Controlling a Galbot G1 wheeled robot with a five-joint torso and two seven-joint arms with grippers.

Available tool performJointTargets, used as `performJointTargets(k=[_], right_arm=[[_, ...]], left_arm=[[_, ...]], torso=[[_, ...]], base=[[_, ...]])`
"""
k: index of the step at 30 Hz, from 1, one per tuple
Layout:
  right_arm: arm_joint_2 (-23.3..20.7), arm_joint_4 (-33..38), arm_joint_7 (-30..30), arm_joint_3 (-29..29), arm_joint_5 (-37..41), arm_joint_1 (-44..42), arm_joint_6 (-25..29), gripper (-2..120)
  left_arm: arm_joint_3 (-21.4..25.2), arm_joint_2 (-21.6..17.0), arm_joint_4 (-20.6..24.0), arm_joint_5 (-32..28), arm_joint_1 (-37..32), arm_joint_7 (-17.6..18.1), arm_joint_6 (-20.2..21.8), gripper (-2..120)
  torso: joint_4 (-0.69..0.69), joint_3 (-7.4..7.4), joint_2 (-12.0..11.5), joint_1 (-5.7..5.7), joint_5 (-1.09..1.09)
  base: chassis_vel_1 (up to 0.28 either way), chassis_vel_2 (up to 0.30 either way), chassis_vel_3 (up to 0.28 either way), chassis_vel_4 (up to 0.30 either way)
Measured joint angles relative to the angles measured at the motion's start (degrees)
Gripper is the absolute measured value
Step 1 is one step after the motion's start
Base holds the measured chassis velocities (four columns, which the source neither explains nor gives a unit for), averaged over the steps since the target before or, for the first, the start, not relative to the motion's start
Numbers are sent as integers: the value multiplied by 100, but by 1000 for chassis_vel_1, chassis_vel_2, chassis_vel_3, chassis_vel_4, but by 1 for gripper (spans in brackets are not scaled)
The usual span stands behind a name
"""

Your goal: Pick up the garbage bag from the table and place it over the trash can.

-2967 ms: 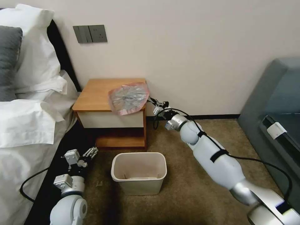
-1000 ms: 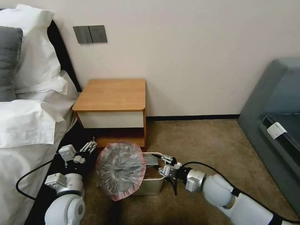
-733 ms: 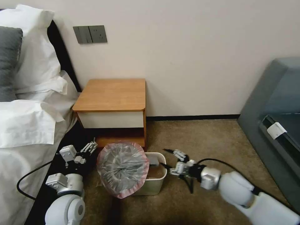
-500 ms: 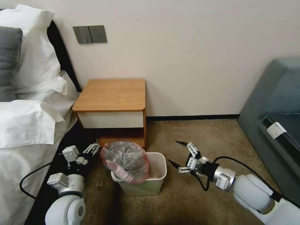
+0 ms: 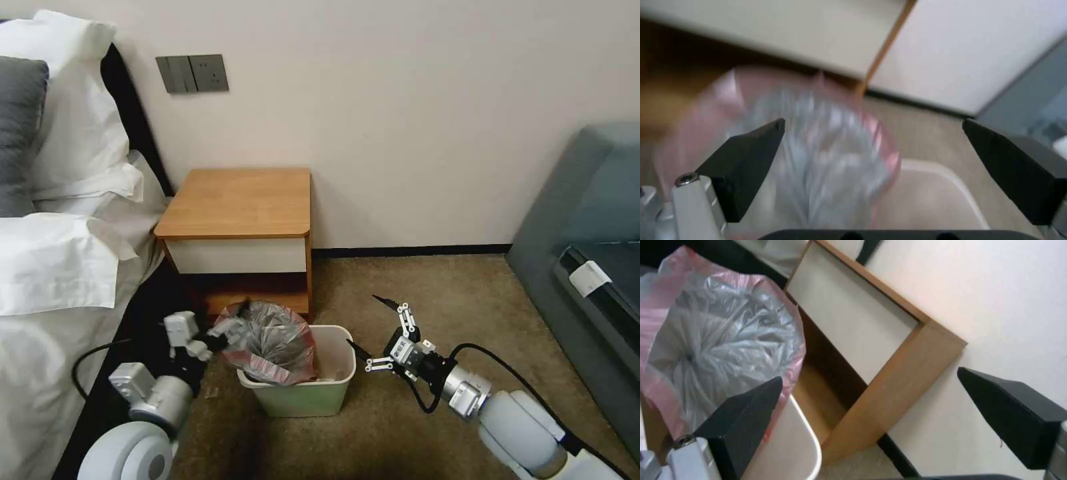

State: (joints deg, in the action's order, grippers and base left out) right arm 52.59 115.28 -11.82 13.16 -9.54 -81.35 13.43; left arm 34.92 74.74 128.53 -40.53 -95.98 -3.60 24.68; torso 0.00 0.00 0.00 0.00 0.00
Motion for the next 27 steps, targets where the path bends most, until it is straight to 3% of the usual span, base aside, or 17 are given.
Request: performJointTargets(k=[7,10,13,17,22,24,27], right_arm=[[69,-102,28,-16,-12,-99,220,100],[80,-147,15,-13,-16,-121,289,100],[91,-190,3,-11,-20,-147,354,100],[105,-228,-16,-19,-29,-157,399,100],[106,-225,-16,-27,-30,-152,399,100],[106,-208,-16,-32,-32,-149,398,100],[102,-187,-5,-39,-37,-166,380,100]], left_arm=[[16,66,-444,-15,47,-30,576,100],[24,109,-566,33,71,-1,625,100],[25,155,-672,221,78,12,529,99],[19,233,-749,471,108,-42,36,96],[29,256,-755,516,154,-60,-93,99],[38,262,-747,525,204,16,4,99],[38,314,-770,730,436,205,691,99]], torso=[[0,0,0,0,0],[0,0,0,0,-1],[-1,1,-1,0,0],[0,0,-1,0,0],[0,0,-1,0,0],[0,0,-1,0,0],[-1,0,-1,0,1]], base=[[0,0,0,0],[0,0,0,0],[0,0,0,0],[0,0,0,0],[0,0,0,0],[0,0,0,0],[0,0,0,0]])
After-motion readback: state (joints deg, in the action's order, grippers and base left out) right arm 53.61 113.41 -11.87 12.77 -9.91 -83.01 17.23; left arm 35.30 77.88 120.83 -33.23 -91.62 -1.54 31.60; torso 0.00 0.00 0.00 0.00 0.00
